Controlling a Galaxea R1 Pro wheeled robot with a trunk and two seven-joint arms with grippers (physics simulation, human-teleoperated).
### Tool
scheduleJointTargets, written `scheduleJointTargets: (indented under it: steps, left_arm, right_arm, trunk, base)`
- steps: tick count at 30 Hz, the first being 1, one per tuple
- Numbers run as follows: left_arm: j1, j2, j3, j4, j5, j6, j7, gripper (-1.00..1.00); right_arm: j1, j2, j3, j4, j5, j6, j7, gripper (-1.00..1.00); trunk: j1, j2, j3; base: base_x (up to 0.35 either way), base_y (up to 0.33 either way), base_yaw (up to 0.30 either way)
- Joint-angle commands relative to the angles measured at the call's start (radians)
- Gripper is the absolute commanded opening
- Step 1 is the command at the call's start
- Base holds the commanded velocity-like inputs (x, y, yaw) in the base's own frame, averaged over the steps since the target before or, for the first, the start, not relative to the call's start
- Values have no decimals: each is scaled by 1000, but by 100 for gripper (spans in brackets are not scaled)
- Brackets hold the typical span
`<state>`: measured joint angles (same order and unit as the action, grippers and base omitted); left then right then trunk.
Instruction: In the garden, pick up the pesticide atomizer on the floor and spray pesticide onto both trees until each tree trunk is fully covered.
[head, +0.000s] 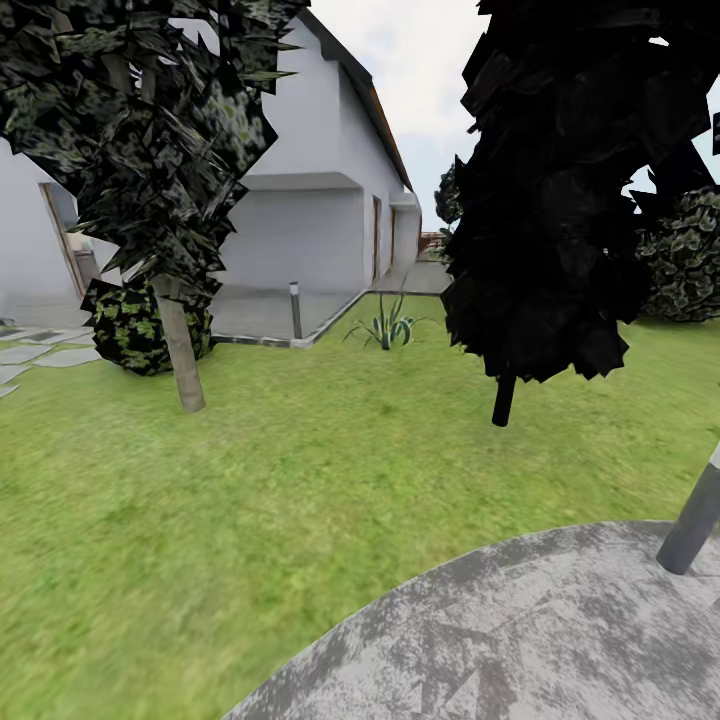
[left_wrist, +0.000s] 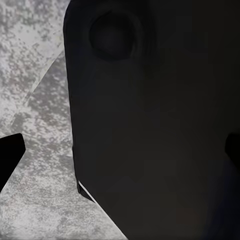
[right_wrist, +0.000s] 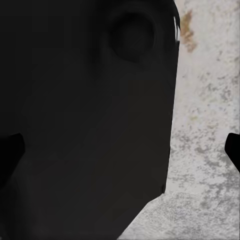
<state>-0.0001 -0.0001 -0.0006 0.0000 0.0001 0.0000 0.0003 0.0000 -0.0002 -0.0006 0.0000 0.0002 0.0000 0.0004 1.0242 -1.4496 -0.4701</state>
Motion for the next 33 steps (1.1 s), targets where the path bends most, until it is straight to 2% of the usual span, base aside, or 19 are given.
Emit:
scheduleJointTargets:
  steps: [1,4,14,21,31,32,33]
  left_arm:
    - [-2,-6,6,1,3,1,-5,100]
    - [2,-5,7,1,3,-1,-4,100]
    - [3,-3,4,-10,2,-10,-4,100]
    - [0,10,6,-49,-1,-49,9,100]
    - [-37,57,25,-106,1,-105,12,100]
    - [-84,57,25,-233,0,-302,12,100]
    - [-91,58,26,-238,0,-302,12,100]
  right_arm:
    - [-6,6,-1,-6,0,-6,-2,100]
    - [-15,21,3,-23,2,-3,-3,100]
    - [-14,19,3,-33,1,4,-2,100]
    - [-14,-8,2,-72,1,-19,-3,100]
    - [-15,-64,-3,-129,0,-75,-3,100]
    - [-15,-95,-4,-342,0,-232,-3,100]
    - [-15,-96,-4,-359,0,-235,-3,100]
  trunk:
    - [1,0,0]
    - [1,0,0]
    - [1,0,0]
    - [1,0,0]
    - [1,0,0]
    - [1,0,0]
    - [1,0,0]
  base:
    - [0,0,0]
    - [0,0,0]
    - [0,0,0]
    - [0,0,0]
    - [0,0,0]
    - [0,0,0]
    - [0,0,0]
